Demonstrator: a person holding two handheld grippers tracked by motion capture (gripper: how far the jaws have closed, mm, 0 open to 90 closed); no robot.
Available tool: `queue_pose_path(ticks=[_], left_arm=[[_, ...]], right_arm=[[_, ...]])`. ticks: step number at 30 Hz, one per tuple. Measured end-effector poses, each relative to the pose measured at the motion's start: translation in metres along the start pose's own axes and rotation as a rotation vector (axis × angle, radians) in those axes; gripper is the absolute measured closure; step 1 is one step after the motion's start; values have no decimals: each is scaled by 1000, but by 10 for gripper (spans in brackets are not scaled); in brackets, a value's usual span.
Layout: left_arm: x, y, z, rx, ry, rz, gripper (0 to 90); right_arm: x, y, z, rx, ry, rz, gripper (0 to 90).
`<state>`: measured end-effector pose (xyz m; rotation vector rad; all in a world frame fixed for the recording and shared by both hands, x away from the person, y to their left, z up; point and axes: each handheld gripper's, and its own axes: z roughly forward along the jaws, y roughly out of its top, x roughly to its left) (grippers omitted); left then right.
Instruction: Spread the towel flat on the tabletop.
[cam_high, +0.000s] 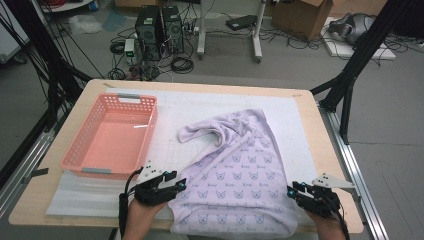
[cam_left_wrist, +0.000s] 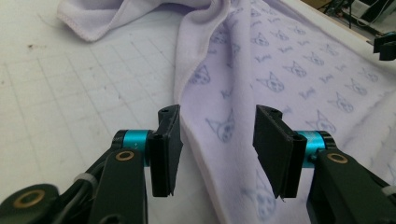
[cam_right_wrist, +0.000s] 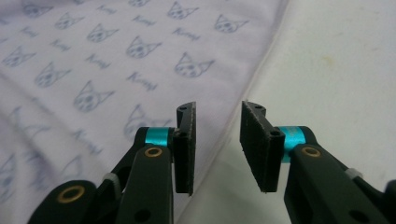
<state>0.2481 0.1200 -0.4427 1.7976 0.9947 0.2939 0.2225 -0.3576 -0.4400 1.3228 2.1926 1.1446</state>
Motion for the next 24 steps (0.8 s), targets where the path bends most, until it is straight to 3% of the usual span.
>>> queue_pose_path(ticks=[6, 9, 10, 13, 14, 15, 16, 18, 20, 24], left_arm=[[8, 15, 35, 46, 10, 10, 505], [7, 24, 55, 105, 28, 62, 496], [6, 26, 61, 104, 35, 78, 496], [7, 32, 75, 147, 59, 97, 506], [7, 33, 78, 168, 71, 105, 530], [6, 34, 79, 167, 89, 120, 574], [5, 34, 78, 166, 97, 134, 685], [4, 34, 74, 187, 98, 115, 865], [3, 30, 67, 188, 93, 98, 870], [6, 12, 41, 155, 41, 17, 870]], right_arm=[[-11, 16, 23, 0, -14, 5, 630], [-15, 25, 35, 3, -24, 9, 638], [-16, 28, 39, 9, -29, 6, 643], [-18, 30, 49, 36, -28, 0, 737], [-19, 30, 49, 37, -23, 6, 804], [-20, 30, 48, 41, -7, 17, 863], [-21, 29, 48, 41, 0, 13, 869], [-21, 27, 44, 46, 6, 27, 875], [-21, 24, 38, 54, 9, 22, 876], [-18, 13, 22, 69, 16, 13, 876]])
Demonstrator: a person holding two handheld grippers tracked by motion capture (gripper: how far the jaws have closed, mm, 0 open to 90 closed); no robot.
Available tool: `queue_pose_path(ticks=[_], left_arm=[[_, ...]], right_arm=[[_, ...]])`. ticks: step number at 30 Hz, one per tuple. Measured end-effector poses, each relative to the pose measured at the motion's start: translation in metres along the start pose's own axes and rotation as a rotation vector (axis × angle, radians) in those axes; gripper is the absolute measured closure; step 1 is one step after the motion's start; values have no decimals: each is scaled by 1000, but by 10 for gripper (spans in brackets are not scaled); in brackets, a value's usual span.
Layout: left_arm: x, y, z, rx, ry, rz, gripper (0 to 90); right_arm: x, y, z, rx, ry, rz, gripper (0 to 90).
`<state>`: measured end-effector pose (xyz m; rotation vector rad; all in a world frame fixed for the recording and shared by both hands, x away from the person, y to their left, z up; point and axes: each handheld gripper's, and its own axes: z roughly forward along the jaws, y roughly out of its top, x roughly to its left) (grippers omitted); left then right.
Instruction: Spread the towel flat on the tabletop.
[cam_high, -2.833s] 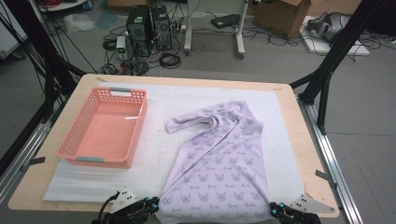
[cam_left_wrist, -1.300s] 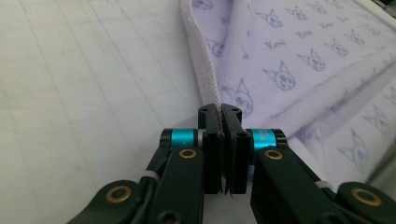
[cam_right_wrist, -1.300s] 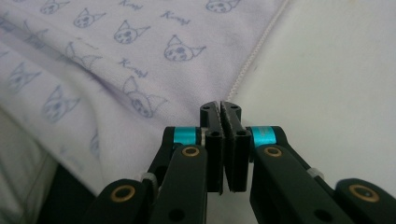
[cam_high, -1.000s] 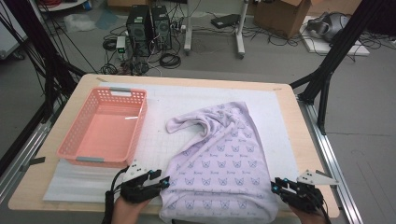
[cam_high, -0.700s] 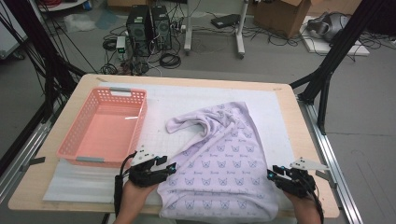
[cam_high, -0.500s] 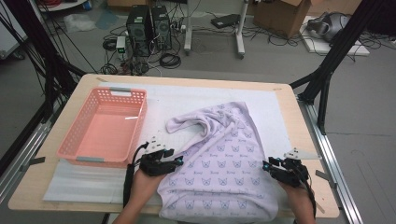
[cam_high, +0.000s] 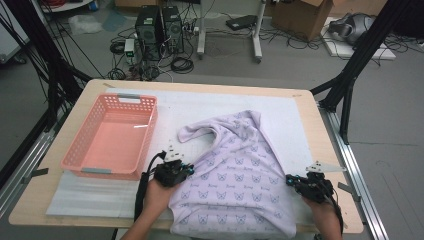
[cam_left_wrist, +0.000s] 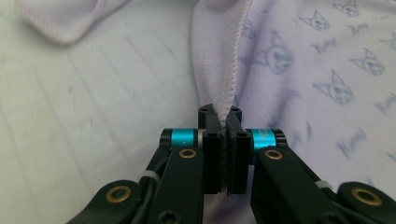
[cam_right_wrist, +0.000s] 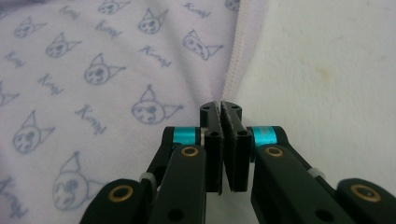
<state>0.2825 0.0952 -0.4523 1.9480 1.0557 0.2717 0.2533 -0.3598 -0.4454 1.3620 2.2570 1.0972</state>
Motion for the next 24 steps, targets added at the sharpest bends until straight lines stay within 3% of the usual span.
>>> queue_pose_path(ticks=[7, 9, 10, 12, 15, 18, 20, 24], left_arm=[[-5, -30, -37, -4, -51, -2, 865], [-6, -30, -38, -20, -46, 6, 810], [-5, -27, -37, -34, -47, 13, 740], [-2, -20, -34, -68, -47, 6, 553], [3, -6, -25, -105, -65, 14, 500], [7, 12, -10, -117, -86, 10, 491], [8, 21, 3, -114, -74, 1, 485], [5, 31, 26, -92, -63, 27, 515]], right_arm=[[9, -21, -24, 26, 29, 6, 876], [12, -23, -27, 33, 39, 3, 868], [13, -22, -26, 28, 39, -1, 832], [13, -17, -24, 6, 21, -5, 739], [13, -6, -17, -28, 7, -32, 685], [14, 6, -4, -57, -3, -73, 661], [14, 16, 5, -72, -6, -91, 661], [12, 30, 29, -62, -5, -103, 667]])
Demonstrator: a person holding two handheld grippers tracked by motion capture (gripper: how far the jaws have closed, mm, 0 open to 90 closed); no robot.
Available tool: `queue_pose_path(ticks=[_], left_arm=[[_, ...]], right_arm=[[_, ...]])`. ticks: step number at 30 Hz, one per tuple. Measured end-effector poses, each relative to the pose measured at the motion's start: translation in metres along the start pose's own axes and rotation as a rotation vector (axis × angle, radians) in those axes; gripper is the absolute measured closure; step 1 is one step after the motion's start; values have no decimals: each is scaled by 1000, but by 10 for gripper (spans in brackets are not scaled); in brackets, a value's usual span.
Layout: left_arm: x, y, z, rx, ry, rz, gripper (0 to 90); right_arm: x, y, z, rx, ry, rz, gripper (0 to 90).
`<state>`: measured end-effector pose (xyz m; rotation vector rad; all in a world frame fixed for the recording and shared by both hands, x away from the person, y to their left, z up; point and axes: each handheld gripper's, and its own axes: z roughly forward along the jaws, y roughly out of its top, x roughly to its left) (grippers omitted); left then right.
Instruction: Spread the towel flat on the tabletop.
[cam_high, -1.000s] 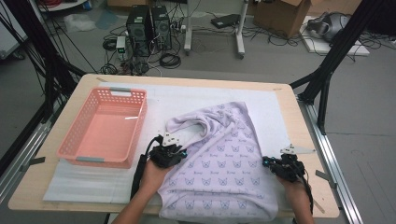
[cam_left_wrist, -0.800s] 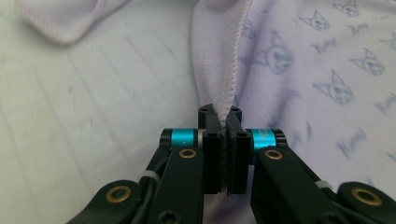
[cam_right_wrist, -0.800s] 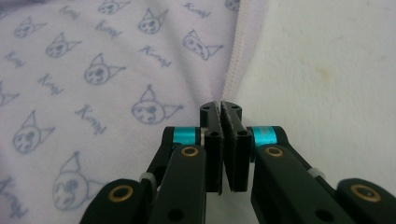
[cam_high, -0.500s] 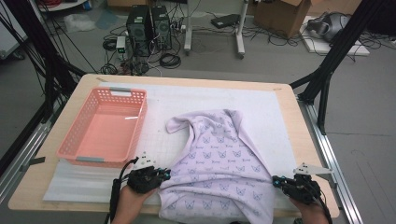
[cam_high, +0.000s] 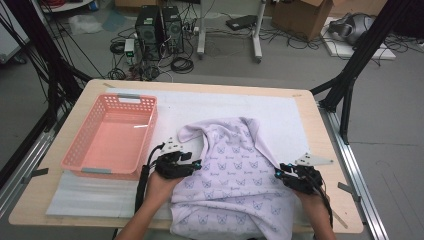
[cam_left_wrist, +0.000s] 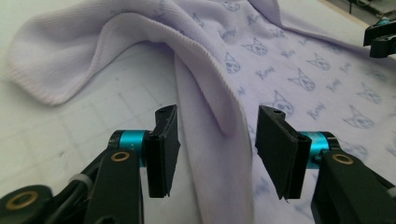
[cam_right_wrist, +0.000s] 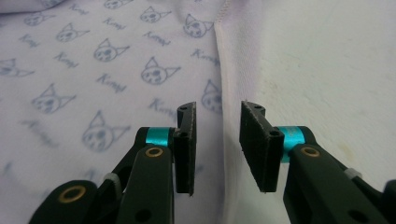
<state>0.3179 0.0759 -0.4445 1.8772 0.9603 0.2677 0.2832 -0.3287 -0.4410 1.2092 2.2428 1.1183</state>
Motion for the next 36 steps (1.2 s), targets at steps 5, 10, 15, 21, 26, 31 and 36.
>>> queue_pose_path(ticks=[5, 10, 15, 21, 26, 31, 36], left_arm=[[1, -3, 7, 69, 51, -29, 785], [-2, -8, -10, 102, 46, -51, 857], [-7, -28, -32, 94, -5, -87, 853], [-15, -45, -53, 77, -46, -81, 747], [-3, -31, -49, 26, -30, -90, 550], [5, -8, -26, 10, 5, -76, 539], [11, -2, 4, 29, 58, -65, 594]], right_arm=[[-7, 1, 10, 35, -31, 6, 858], [-16, -11, -9, 36, -42, 52, 871], [-17, -31, -32, 45, -9, 87, 878], [-3, -43, -51, 76, 38, 73, 869], [-3, -34, -51, 19, 17, 78, 679], [-5, -13, -37, -15, 7, 65, 652], [2, 8, -8, -4, 34, 20, 652]])
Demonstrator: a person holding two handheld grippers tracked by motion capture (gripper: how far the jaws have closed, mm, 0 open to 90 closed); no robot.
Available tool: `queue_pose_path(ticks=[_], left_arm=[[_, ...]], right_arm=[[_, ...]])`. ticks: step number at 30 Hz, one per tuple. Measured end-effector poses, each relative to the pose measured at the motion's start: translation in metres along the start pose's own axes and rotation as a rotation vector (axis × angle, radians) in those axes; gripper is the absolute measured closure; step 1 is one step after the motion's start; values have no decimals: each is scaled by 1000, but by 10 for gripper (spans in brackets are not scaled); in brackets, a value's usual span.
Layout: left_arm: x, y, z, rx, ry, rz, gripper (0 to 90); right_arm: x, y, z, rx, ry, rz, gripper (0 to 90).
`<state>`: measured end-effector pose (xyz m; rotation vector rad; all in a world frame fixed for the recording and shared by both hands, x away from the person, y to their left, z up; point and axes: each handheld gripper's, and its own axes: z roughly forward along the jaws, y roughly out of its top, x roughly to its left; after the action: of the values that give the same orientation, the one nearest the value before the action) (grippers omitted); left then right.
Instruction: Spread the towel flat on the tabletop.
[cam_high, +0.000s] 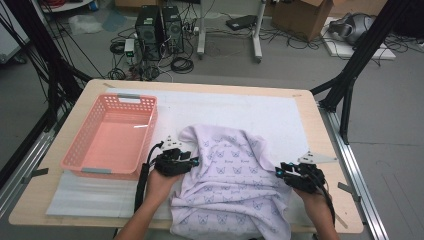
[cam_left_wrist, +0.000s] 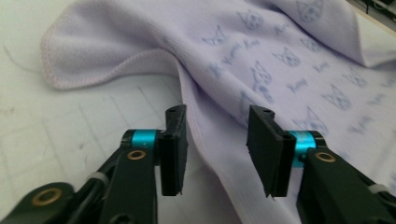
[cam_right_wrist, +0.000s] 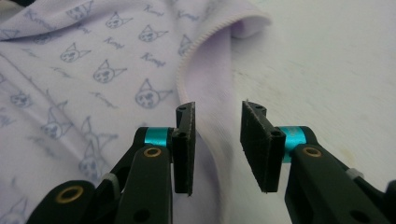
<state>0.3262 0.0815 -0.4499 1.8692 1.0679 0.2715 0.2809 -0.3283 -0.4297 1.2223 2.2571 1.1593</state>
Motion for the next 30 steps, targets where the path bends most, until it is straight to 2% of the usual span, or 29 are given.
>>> queue_pose_path(ticks=[1, 2, 4, 5, 7, 8, 10, 14, 18, 21, 25, 28, 30], left_arm=[[1, -1, 5, 32, 8, -14, 605], [2, 0, 5, 39, 23, -19, 644], [-1, 0, 6, 51, 21, -2, 759], [-3, 0, 6, 56, 32, 21, 835], [-5, -1, 3, 73, 34, 30, 871], [-4, -1, 1, 81, 33, 18, 874], [-4, -4, -6, 90, 33, 10, 876], [-6, -20, -26, 82, 10, 7, 877], [-7, -36, -45, 54, -5, -16, 876], [-8, -36, -52, 40, -6, -9, 874], [-8, -38, -52, 27, -15, -6, 838], [-8, -39, -50, 25, -30, 0, 789], [-7, -39, -50, 20, -39, -2, 794]], right_arm=[[1, 2, 6, 3, 2, -7, 652], [2, 4, 11, 7, 9, -9, 653], [3, 5, 21, 30, 3, -24, 659], [3, 5, 25, 48, -2, -28, 677], [2, 2, 28, 68, -10, -37, 760], [2, 0, 26, 63, -16, -32, 839], [-3, -3, 21, 65, -18, -4, 857], [-9, -13, 3, 77, -46, 25, 861], [-12, -28, -16, 99, -19, 78, 858], [-10, -31, -24, 106, 1, 74, 814], [-14, -19, -28, 49, -21, 80, 665], [-21, 1, -21, 7, -48, 63, 640], [-26, 16, -8, -10, -50, 33, 647]])
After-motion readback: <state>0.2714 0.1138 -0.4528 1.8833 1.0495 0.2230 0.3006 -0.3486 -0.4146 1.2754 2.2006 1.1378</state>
